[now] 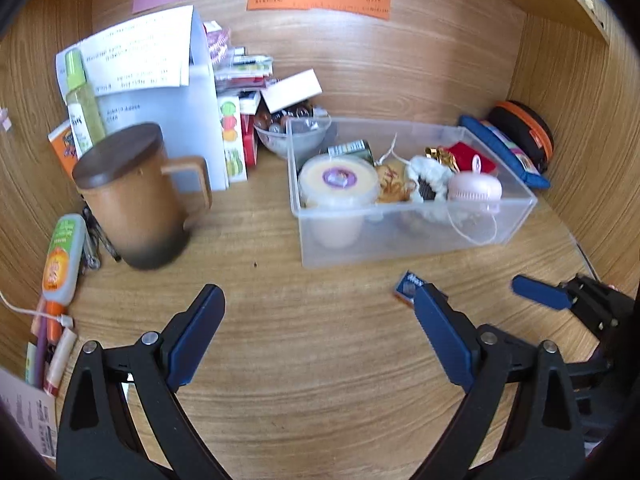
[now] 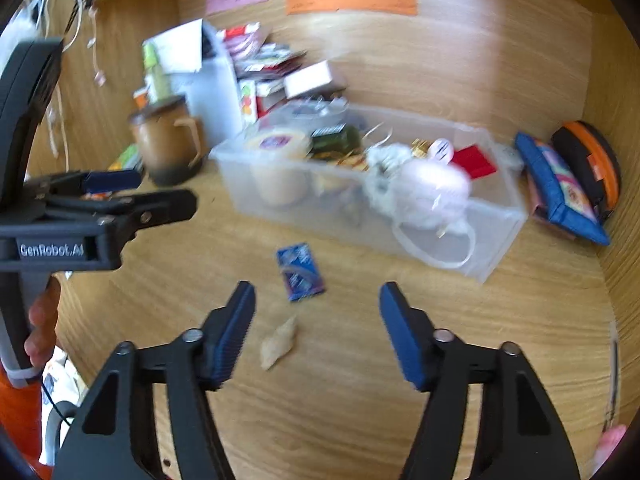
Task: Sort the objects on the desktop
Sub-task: 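Move both grippers back toward the seashell and blue Max box, then grasp the seashell with the right gripper while the left approaches the blue Max box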
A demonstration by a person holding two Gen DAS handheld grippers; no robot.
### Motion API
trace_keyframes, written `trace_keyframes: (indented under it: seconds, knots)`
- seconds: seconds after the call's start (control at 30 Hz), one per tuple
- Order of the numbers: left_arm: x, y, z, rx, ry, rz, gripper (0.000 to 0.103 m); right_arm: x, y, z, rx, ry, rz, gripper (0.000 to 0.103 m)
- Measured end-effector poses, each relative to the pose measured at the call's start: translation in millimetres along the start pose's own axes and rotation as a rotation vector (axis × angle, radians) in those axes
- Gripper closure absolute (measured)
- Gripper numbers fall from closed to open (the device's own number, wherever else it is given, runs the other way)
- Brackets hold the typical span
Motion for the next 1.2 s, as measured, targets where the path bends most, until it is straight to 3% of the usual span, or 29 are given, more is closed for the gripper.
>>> trace_keyframes:
  seconds: [0.07, 0.4, 0.47, 0.7, 0.97, 1.2]
  knots:
    - [-1, 6, -2, 0.009, 0.009, 0.001, 0.006, 7, 8, -8, 0.026, -0.004, 0.014, 0.058]
    - [-4, 21, -16, 0.055, 0.014, -0.014, 0.006, 18, 21, -27, 0.079, -0.012, 0.039, 0.075]
    - [-6, 21, -20, 0.067, 0.017, -0.020, 0.006, 21, 22, -30, 0.089, -0.016, 0.051, 0.082]
    - [-24, 16, -36, 0.103, 0.031, -0.067, 0.006, 14, 24, -26, 0.070, 0.031, 0.059, 0.083]
    - [-58, 9, -63, 0.164, 0.072, -0.135, 0.006, -44, 17, -2, 0.020, 0.072, -0.051, 0.083]
    - [-75, 2, -75, 0.171, 0.049, -0.165, 0.006, -72, 11, 7, -0.006, 0.056, -0.101, 0.083]
Point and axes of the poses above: each gripper's, at about its wrist camera, not at the fingertips, and z roughly against the way its jaws point, x to its left, y to its underside, the point moved 4 cm from there along -z, roughly the way its jaws point, and after that the axes turned 4 degrees about x, right-handed, at the moved point
